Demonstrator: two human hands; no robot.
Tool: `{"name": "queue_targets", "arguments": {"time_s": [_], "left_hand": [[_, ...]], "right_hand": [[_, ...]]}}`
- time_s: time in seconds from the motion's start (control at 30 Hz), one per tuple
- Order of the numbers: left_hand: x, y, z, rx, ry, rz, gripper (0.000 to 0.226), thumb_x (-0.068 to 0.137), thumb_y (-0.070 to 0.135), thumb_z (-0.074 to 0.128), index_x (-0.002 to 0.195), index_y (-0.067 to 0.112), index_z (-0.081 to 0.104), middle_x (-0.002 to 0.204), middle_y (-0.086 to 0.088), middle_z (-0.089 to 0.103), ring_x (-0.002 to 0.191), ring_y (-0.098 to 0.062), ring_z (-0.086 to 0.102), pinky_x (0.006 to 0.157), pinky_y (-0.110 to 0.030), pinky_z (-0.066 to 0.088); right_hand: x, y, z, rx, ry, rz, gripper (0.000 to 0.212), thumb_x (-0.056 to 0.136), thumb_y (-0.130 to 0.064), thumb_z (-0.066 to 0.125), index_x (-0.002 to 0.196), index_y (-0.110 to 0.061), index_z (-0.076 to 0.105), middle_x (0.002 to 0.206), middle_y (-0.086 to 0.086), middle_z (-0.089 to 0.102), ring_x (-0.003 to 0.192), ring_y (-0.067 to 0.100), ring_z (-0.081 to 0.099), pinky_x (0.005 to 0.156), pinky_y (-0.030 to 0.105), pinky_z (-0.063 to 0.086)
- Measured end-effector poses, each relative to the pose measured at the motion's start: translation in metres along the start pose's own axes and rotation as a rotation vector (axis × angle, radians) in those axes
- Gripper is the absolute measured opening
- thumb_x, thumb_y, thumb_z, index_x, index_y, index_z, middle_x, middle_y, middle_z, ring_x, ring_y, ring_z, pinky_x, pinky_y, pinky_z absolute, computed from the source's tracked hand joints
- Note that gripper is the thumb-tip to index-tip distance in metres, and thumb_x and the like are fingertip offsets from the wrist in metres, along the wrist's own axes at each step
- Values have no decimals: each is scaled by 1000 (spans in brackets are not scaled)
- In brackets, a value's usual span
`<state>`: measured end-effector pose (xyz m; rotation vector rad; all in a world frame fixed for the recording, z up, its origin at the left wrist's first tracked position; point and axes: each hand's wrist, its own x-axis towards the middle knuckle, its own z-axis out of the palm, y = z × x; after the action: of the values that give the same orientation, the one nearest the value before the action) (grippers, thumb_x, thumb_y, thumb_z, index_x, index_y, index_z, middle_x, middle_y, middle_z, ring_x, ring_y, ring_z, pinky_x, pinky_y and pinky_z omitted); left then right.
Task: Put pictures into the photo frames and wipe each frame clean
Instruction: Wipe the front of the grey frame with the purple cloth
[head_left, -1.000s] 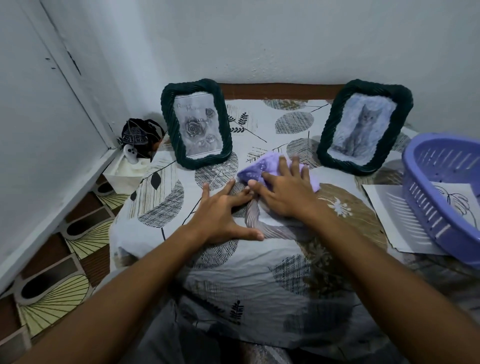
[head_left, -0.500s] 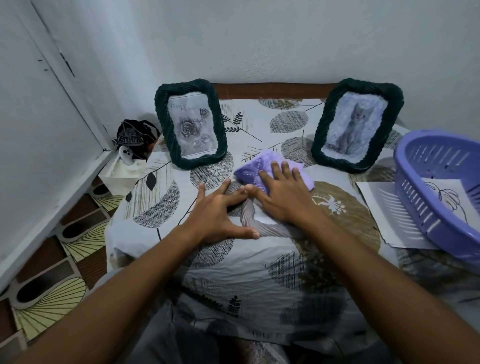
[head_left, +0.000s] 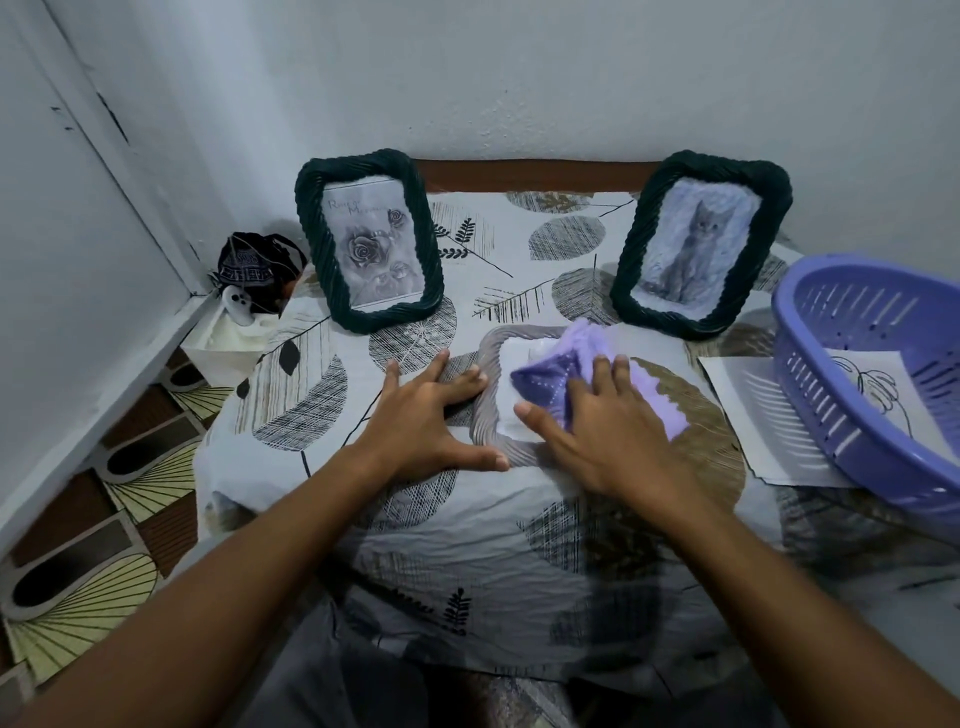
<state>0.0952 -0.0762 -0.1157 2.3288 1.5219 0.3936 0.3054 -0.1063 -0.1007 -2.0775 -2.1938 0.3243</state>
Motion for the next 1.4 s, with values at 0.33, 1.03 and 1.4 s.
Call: {"name": "queue_targets", "arguments": {"time_s": [0.33,1.03,1.4], "left_hand": [[1,-2,-1,-14,-5,6,120,40,89,52,144,33,37,150,17,33,146,-6,4,115,-59,-6],[1,-1,2,-20,20,-13,120,37,91,51,142,33,41,149,15,35,146,-5,9,116,-58,-3],[1,0,0,-23,4,-5,121,37,90,52,142,32,41,150,13,34,146,-7,7,115,-60,-4]], "right_hand": [[38,1,0,-12,21,90,107,70,-86,1,147,-19,33,160,19,1,146,40,-8,117,54,6],[-17,40,-42,32,-270,-211,67,78,-73,12,90,-38,67,161,4,11,148,26,8,116,54,20],[-3,26,-33,-185,-89,-113,74,84,-73,6,137,-41,46,156,13,22,144,37,16,111,54,27]]}}
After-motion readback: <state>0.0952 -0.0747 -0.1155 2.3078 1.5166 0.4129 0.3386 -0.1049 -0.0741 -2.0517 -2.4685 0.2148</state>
